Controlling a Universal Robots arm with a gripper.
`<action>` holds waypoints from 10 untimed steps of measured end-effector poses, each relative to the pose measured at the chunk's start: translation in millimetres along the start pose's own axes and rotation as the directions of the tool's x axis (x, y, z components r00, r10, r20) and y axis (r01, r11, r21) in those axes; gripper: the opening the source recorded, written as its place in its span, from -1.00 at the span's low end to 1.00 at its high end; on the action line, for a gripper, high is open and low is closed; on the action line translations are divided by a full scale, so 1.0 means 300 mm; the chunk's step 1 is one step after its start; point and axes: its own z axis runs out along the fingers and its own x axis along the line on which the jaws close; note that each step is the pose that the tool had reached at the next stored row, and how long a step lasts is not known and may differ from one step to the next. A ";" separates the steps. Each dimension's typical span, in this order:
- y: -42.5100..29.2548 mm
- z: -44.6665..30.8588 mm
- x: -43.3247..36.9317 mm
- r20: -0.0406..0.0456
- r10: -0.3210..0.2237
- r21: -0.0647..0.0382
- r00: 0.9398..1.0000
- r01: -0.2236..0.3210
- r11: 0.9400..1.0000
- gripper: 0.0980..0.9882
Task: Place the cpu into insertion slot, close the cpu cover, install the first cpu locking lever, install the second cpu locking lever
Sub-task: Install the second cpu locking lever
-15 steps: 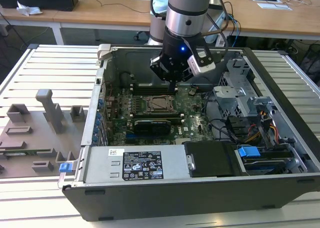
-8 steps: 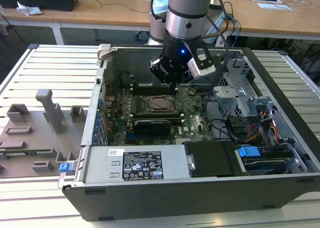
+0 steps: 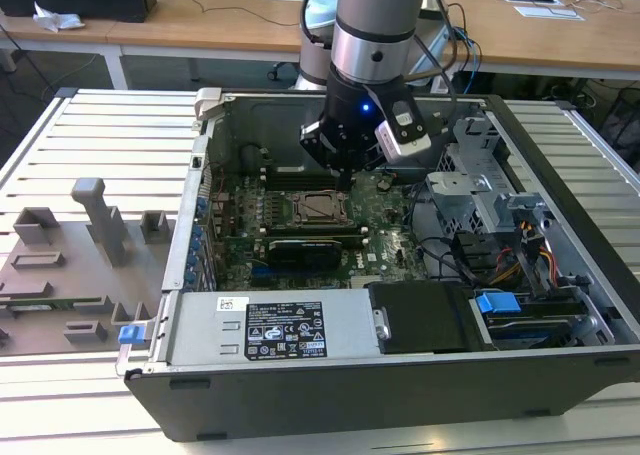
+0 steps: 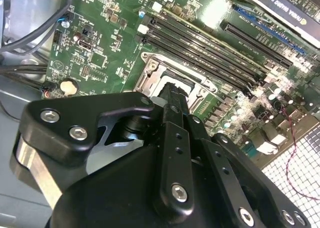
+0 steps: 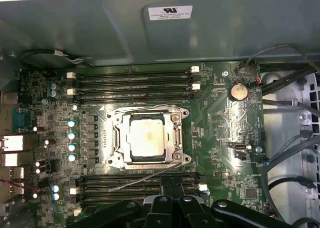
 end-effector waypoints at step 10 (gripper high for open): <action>-0.016 0.026 -0.001 0.000 0.000 0.000 1.000 0.000 1.000 -0.98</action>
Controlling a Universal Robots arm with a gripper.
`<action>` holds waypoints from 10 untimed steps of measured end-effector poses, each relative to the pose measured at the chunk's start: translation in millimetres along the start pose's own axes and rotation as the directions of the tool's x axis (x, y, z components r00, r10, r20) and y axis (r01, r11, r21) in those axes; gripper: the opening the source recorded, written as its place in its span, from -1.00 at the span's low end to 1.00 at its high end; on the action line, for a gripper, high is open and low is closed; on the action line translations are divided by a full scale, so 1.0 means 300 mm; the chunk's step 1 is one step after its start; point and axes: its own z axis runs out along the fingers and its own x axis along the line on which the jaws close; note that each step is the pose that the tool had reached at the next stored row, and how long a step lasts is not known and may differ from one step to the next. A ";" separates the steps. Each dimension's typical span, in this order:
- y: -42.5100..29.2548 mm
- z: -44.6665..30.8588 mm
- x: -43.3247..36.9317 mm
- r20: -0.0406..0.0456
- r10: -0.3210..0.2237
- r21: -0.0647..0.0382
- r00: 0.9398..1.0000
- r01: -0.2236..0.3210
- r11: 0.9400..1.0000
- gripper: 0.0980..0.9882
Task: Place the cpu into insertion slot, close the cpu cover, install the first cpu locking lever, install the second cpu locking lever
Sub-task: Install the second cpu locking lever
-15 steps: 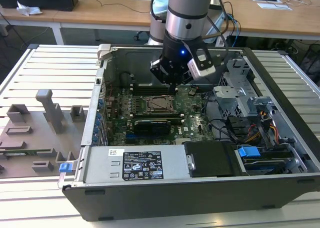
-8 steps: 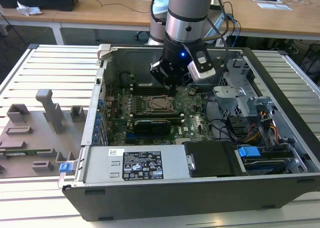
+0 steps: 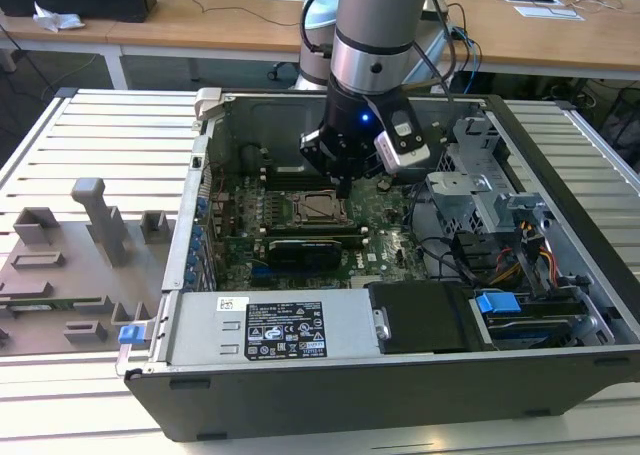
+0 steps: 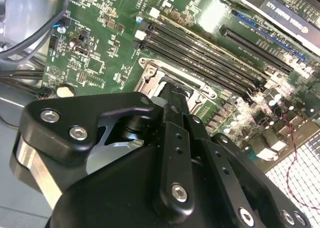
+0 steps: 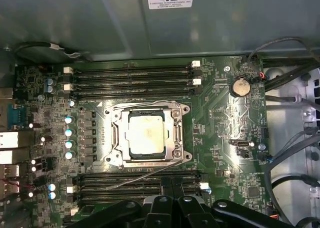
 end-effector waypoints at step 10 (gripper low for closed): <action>-0.063 0.003 -0.002 0.000 0.000 0.000 1.000 0.000 1.000 -0.98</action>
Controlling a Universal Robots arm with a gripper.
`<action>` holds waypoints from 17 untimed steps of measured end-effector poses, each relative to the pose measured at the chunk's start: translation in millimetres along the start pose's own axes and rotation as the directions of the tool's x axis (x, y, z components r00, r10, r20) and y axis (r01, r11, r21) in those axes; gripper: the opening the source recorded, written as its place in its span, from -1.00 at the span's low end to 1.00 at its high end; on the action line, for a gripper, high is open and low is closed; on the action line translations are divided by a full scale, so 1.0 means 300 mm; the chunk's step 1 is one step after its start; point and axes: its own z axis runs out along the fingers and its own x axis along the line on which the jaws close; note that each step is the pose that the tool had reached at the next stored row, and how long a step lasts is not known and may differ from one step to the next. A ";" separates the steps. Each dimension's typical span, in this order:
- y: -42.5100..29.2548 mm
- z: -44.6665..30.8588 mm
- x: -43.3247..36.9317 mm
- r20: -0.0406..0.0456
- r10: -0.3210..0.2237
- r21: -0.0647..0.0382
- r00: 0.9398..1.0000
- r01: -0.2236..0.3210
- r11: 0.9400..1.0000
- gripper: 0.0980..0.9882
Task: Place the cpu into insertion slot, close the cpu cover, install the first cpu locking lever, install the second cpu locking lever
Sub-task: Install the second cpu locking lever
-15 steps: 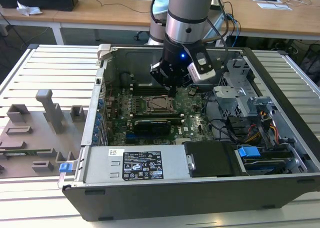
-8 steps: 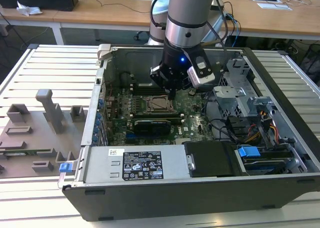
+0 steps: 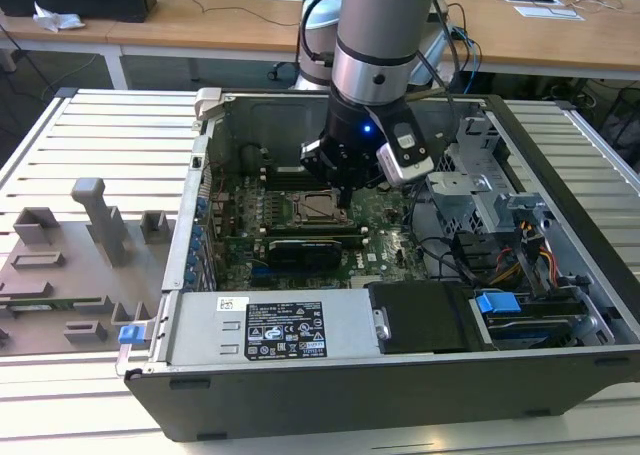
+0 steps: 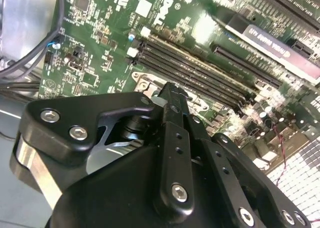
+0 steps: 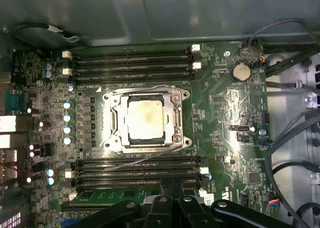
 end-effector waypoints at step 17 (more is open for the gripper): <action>-0.027 0.045 0.000 -0.005 -0.002 -0.112 1.000 0.001 0.994 -0.98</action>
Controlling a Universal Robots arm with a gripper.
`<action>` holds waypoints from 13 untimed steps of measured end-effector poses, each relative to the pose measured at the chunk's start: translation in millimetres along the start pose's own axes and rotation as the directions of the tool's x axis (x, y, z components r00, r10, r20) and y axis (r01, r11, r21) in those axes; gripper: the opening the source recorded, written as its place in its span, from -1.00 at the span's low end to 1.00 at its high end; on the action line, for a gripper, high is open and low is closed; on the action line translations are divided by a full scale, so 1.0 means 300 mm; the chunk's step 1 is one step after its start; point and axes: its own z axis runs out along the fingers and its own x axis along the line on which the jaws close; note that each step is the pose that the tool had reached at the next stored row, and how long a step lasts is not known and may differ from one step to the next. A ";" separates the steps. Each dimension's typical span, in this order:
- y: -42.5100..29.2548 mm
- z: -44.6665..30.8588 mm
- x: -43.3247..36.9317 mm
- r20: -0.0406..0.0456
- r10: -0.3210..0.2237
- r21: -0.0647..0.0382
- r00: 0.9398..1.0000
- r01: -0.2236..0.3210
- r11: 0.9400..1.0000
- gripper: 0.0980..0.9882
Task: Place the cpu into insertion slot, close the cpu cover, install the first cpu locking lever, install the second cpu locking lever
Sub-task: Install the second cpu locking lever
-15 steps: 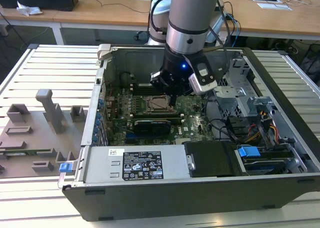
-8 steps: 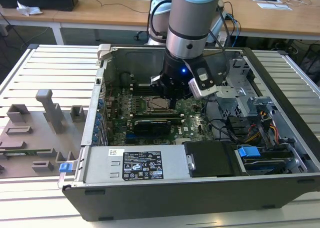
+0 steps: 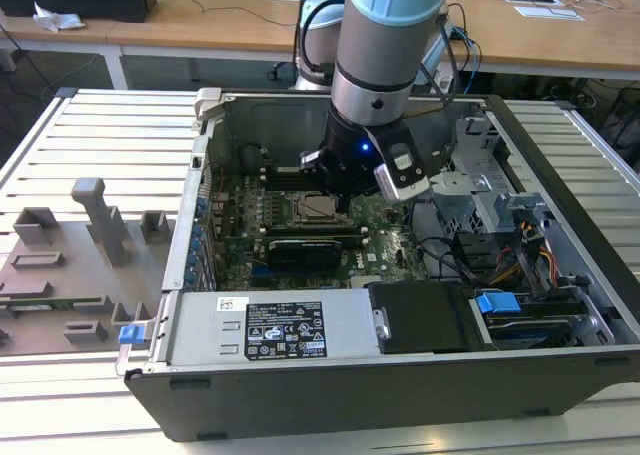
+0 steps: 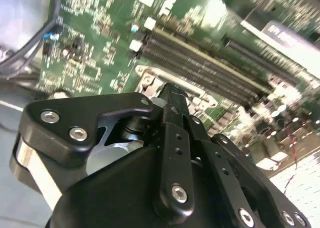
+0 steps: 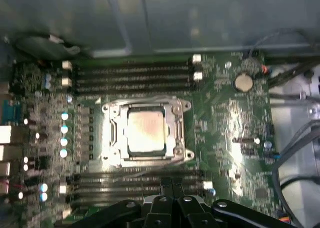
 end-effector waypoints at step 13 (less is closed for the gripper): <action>-0.009 0.050 0.003 0.000 0.000 -0.002 1.000 0.000 1.000 -0.98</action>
